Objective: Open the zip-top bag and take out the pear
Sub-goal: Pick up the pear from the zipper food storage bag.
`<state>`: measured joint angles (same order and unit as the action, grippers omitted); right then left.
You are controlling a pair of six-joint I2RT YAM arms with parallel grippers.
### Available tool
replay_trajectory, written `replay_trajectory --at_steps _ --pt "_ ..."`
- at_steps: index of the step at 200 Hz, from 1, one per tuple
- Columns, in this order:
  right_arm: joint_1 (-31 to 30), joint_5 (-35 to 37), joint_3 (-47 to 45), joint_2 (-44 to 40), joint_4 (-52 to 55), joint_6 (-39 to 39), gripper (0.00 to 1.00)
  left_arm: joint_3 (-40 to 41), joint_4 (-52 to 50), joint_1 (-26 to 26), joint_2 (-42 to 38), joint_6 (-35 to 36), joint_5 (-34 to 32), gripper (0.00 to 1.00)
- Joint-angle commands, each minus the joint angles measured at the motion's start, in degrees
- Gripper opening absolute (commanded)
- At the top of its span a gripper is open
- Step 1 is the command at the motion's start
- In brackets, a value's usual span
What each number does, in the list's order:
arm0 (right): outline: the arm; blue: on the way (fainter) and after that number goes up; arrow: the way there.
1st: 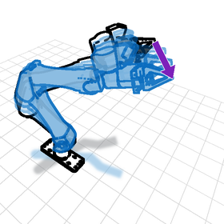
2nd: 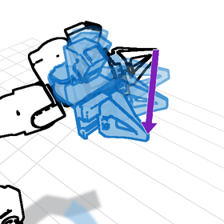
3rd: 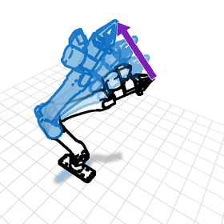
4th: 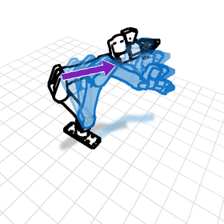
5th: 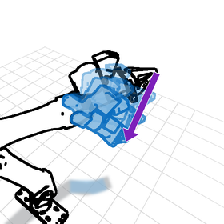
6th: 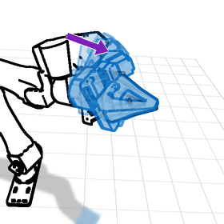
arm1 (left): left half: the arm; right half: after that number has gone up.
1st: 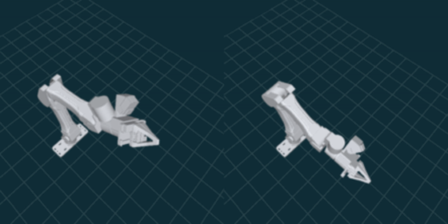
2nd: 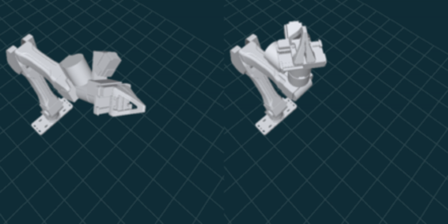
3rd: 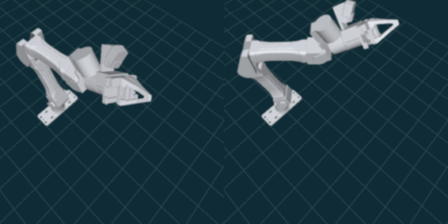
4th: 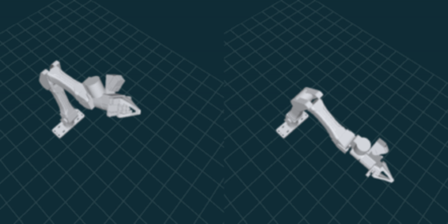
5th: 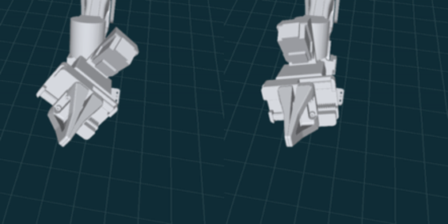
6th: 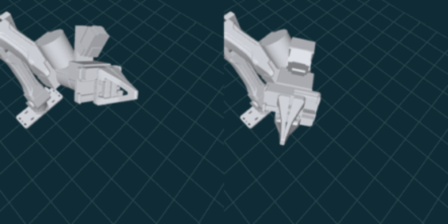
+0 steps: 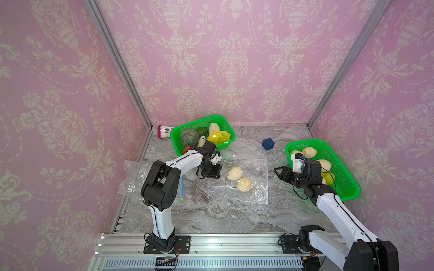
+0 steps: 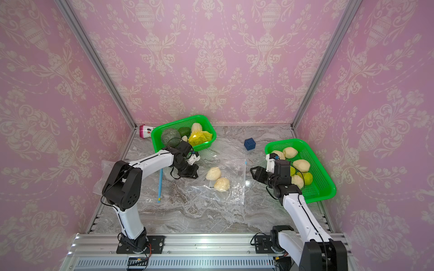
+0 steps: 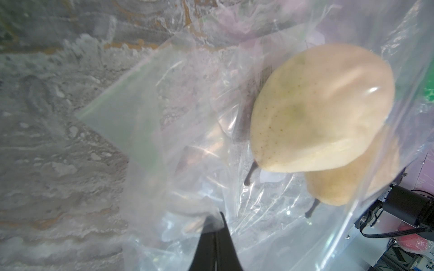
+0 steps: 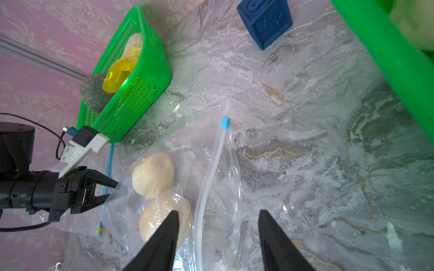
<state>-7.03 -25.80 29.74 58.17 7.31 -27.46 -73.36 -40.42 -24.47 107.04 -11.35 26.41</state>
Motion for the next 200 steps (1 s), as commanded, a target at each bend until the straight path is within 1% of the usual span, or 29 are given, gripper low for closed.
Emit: replay_trajectory --at_steps 1,22,41,74,98,112,153,182,200 --pt "-2.9 0.5 -2.8 1.8 -0.2 -0.8 0.52 -1.4 -1.7 0.4 0.9 1.5 -1.3 0.00" --pt "-5.3 4.6 -3.9 2.8 -0.5 -2.5 0.48 -1.3 -1.7 0.4 0.8 1.6 -1.6 0.00" --pt "-6.0 8.1 -4.7 3.1 -0.5 -4.0 0.42 -1.3 -1.7 0.4 0.8 1.6 -1.4 0.00" --pt "-6.2 7.1 -6.2 6.1 -3.4 -4.9 0.40 -1.4 -1.7 0.4 1.0 1.6 -1.3 0.00" --pt "-6.7 8.1 -6.3 7.5 -4.1 -4.6 0.39 -1.3 -1.8 0.4 1.1 1.5 -1.2 0.00" --pt "-6.8 6.5 -6.5 7.9 -6.0 -4.2 0.36 -1.3 -1.7 0.4 1.0 1.5 -1.3 0.00" --pt "-7.4 -2.0 -7.7 11.6 -15.3 -3.6 0.33 -1.3 -1.6 0.4 1.3 1.5 -1.0 0.00" --pt "-9.5 -4.5 -7.1 15.3 -20.7 -3.9 0.32 -1.3 -1.6 0.4 1.5 1.4 -1.0 0.00" --pt "-10.8 -6.0 -6.8 18.1 -24.4 -4.4 0.35 -1.3 -1.6 0.4 1.7 1.4 -1.0 0.00"
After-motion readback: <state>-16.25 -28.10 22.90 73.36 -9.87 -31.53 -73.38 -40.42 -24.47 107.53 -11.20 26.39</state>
